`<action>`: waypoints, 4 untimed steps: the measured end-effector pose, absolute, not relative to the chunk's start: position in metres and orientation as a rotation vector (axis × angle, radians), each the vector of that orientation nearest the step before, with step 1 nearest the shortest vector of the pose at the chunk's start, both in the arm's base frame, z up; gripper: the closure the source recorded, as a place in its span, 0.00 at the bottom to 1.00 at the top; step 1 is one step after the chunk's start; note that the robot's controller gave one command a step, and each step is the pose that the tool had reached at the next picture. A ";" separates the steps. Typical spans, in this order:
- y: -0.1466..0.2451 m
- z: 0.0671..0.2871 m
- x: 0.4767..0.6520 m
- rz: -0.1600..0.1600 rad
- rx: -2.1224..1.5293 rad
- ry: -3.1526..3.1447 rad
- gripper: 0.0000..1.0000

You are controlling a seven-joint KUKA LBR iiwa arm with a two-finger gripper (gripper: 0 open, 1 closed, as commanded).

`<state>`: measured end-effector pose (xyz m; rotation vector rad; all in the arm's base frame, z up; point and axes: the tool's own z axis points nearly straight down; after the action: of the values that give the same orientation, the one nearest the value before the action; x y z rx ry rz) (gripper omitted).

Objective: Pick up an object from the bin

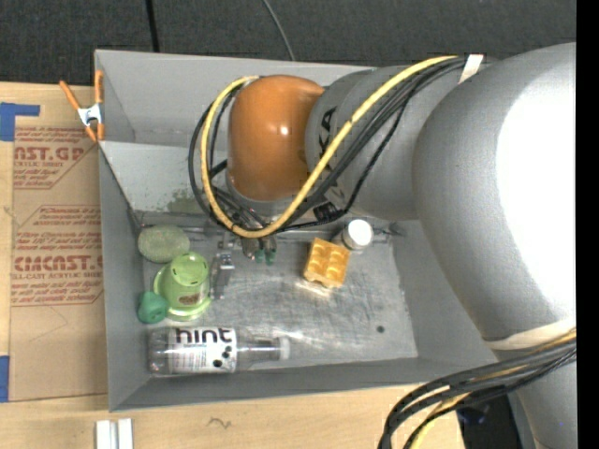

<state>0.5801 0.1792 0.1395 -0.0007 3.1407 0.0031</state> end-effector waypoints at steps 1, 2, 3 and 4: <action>0.179 0.140 0.580 0.003 -0.001 3.141 0.00; 0.177 0.130 0.581 0.003 -0.102 3.133 0.00; 0.198 0.103 0.584 -0.004 -0.349 3.121 0.00; 0.210 0.088 0.589 -0.010 -0.420 3.121 0.00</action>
Offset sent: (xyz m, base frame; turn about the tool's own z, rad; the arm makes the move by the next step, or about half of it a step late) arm 0.0006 -0.0230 -0.0640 -0.3002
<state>0.5885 0.2102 0.0881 -0.4202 3.1208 -0.0103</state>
